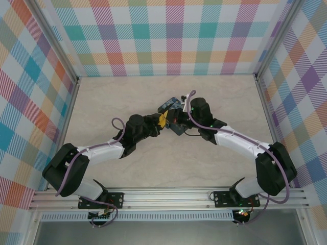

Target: Unlock a padlock with a key

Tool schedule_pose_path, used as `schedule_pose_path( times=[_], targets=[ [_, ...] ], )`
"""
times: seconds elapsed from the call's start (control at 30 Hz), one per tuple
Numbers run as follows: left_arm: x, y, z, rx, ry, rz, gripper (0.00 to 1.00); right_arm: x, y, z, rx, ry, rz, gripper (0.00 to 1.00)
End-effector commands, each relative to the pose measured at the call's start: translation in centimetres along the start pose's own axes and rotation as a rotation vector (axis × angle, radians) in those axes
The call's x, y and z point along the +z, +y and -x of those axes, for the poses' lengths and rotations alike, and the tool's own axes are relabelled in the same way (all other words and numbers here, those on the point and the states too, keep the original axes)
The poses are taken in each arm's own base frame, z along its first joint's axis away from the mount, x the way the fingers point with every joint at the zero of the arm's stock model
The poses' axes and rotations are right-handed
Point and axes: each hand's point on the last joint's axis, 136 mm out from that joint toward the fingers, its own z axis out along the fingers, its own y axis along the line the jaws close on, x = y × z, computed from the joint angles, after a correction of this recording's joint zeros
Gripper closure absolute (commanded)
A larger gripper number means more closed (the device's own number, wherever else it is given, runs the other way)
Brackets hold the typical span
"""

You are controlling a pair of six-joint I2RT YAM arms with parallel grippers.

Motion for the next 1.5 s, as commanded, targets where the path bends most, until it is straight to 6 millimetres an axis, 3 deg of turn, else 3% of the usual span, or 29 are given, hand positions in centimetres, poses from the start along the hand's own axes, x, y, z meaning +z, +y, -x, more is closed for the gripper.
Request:
schedule_pose_path(
  times=[0.0, 0.2, 0.33, 0.53, 0.9, 1.47],
  targets=[
    [0.1, 0.1, -0.1, -0.151, 0.004, -0.016, 0.84, -0.7, 0.6, 0.0, -0.008, -0.021, 0.014, 1.00],
    [0.2, -0.3, -0.3, -0.150, 0.012, -0.027, 0.87, -0.6, 0.1, -0.3, -0.003, -0.013, 0.004, 1.00],
    [0.3, -0.2, -0.5, -0.150, 0.018, -0.016, 0.71, -0.4, 0.1, -0.2, -0.002, -0.016, 0.011, 1.00],
    [0.1, -0.2, -0.7, -0.156, 0.017, -0.013, 0.64, 0.1, 0.3, 0.1, -0.005, -0.016, 0.021, 1.00],
    [0.1, -0.2, -1.1, -0.164, 0.028, -0.017, 0.67, 1.2, 0.0, -0.2, 0.015, 0.006, 0.032, 1.00],
    [0.5, 0.6, -0.5, -0.180, 0.017, -0.006, 0.80, -0.4, -0.4, -0.8, 0.028, -0.003, 0.009, 1.00]
  ],
)
